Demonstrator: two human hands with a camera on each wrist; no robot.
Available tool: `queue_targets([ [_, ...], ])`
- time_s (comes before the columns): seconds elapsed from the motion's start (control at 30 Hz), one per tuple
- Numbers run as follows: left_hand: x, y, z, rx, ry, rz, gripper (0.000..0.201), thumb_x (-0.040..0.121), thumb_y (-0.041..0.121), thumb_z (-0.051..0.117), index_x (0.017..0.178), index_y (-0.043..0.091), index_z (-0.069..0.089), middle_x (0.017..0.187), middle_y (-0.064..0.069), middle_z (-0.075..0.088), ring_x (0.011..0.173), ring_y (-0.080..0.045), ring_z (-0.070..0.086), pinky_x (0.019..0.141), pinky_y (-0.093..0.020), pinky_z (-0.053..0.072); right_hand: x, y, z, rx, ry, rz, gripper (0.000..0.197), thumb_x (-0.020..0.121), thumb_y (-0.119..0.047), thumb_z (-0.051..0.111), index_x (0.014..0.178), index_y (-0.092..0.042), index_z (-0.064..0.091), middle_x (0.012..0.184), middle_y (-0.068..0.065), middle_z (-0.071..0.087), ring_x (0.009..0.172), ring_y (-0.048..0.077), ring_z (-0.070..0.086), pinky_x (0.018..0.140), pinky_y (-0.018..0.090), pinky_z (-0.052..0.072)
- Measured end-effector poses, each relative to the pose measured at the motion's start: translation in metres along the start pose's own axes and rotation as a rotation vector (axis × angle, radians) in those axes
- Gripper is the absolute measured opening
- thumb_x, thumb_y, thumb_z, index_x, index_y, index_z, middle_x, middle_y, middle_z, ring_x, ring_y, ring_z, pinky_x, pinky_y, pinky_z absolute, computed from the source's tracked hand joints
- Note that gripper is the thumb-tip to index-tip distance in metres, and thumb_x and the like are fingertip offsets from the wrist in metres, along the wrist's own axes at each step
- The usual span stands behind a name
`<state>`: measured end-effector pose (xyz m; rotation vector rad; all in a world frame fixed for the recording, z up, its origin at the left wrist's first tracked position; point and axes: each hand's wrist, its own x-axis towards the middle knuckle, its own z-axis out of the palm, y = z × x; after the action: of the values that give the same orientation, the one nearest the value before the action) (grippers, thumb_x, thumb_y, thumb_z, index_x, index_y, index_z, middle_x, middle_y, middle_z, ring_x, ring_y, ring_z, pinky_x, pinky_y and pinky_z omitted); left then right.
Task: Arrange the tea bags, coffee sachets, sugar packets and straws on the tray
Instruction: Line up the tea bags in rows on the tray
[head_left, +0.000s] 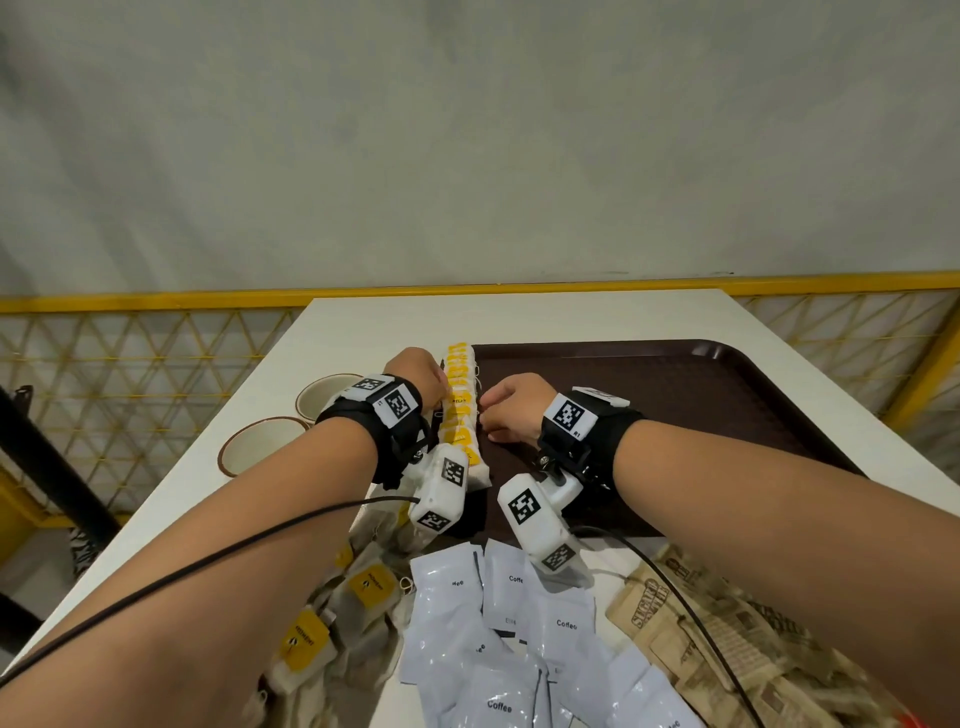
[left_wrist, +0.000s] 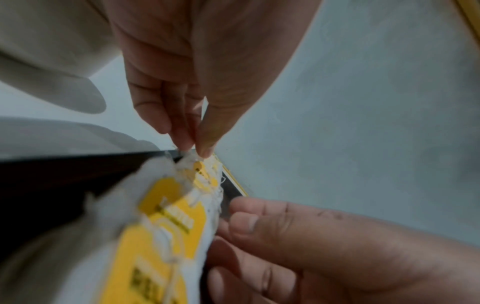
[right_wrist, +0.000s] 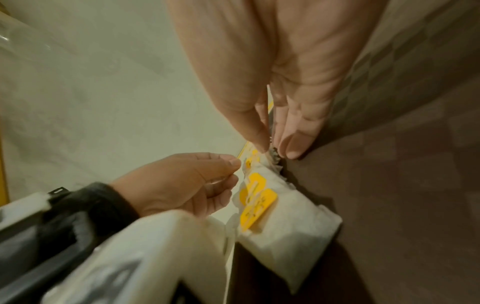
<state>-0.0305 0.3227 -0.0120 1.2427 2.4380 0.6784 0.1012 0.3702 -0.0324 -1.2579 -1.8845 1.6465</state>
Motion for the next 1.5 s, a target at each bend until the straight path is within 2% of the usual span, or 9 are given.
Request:
queue_targets([
  [0.1,-0.005,-0.005,-0.003,-0.017,-0.036,-0.017,0.013,0.087,0.008,0.063,0.096,0.004,0.072,0.069,-0.004,0.06,0.077,-0.021,0.061,0.08,-0.032,0.053,0.0,-0.001,0.001,-0.032,0.02,0.016,0.022,0.085,0.001,0.067,0.069,-0.008,0.055,0.07,0.012,0.057,0.067,0.022,0.057,0.073,0.034,0.055],
  [0.2,-0.012,-0.008,-0.003,-0.027,-0.063,-0.033,0.012,0.086,0.005,0.064,0.095,0.005,0.072,0.063,0.0,0.056,0.062,-0.014,0.054,0.066,-0.027,0.051,0.0,-0.005,0.004,-0.07,0.021,0.016,0.024,0.086,0.0,0.066,0.07,-0.009,0.052,0.066,0.011,0.057,0.061,0.02,0.056,0.06,0.027,0.052],
  [0.5,-0.019,-0.014,0.002,-0.046,-0.085,-0.031,0.025,0.084,0.012,0.069,0.108,0.004,0.068,0.106,-0.016,0.068,0.096,-0.027,0.066,0.086,-0.036,0.054,0.001,-0.014,0.009,-0.129,0.015,-0.032,0.027,0.08,0.007,0.07,0.076,-0.012,0.051,0.066,0.012,0.062,0.057,0.02,0.06,0.052,0.027,0.053],
  [0.63,-0.019,-0.013,-0.001,-0.036,-0.049,-0.006,0.019,0.084,0.008,0.066,0.103,0.005,0.067,0.104,-0.015,0.068,0.089,-0.027,0.065,0.081,-0.036,0.055,0.002,-0.016,0.007,-0.117,0.022,0.004,0.024,0.084,0.007,0.064,0.077,-0.011,0.05,0.067,0.014,0.061,0.056,0.02,0.059,0.053,0.026,0.053],
  [0.8,-0.026,-0.015,-0.006,0.0,-0.125,-0.013,0.018,0.089,0.014,0.064,0.101,0.001,0.069,0.084,-0.011,0.061,0.071,-0.021,0.056,0.056,-0.025,0.048,-0.006,-0.014,0.003,-0.168,-0.073,0.066,0.025,0.092,-0.005,0.06,0.069,-0.006,0.049,0.068,0.012,0.056,0.062,0.02,0.055,0.062,0.028,0.049],
  [0.93,-0.03,-0.018,-0.007,0.013,-0.169,-0.008,0.021,0.089,0.016,0.064,0.105,0.004,0.069,0.084,-0.009,0.061,0.061,-0.014,0.052,0.056,-0.023,0.046,-0.013,-0.002,0.004,-0.154,-0.09,-0.048,0.027,0.078,0.003,0.074,0.066,-0.009,0.053,0.066,0.01,0.059,0.062,0.019,0.06,0.06,0.027,0.055],
  [1.23,-0.033,-0.014,-0.008,-0.021,-0.218,-0.027,0.014,0.094,0.012,0.055,0.103,0.008,0.064,0.072,-0.001,0.052,0.06,-0.011,0.048,0.051,-0.019,0.041,-0.016,0.002,0.01,-0.106,-0.018,-0.085,0.033,0.075,0.013,0.071,0.068,-0.012,0.049,0.068,0.01,0.056,0.057,0.02,0.059,0.061,0.032,0.057],
  [1.37,-0.03,-0.004,-0.013,0.042,-0.193,0.006,0.02,0.093,0.012,0.056,0.108,0.004,0.066,0.075,-0.003,0.054,0.063,-0.013,0.049,0.047,-0.018,0.036,-0.017,-0.004,0.008,-0.103,-0.014,-0.046,0.03,0.081,0.005,0.07,0.064,-0.009,0.05,0.066,0.011,0.057,0.059,0.02,0.057,0.066,0.033,0.055],
  [1.5,-0.024,0.003,-0.014,0.126,-0.212,0.006,0.022,0.092,0.011,0.057,0.112,0.005,0.065,0.091,-0.005,0.056,0.076,-0.016,0.053,0.051,-0.017,0.037,-0.021,-0.009,0.002,-0.158,-0.09,-0.013,0.028,0.082,-0.006,0.073,0.065,-0.008,0.052,0.065,0.009,0.056,0.057,0.016,0.053,0.058,0.026,0.05],
])
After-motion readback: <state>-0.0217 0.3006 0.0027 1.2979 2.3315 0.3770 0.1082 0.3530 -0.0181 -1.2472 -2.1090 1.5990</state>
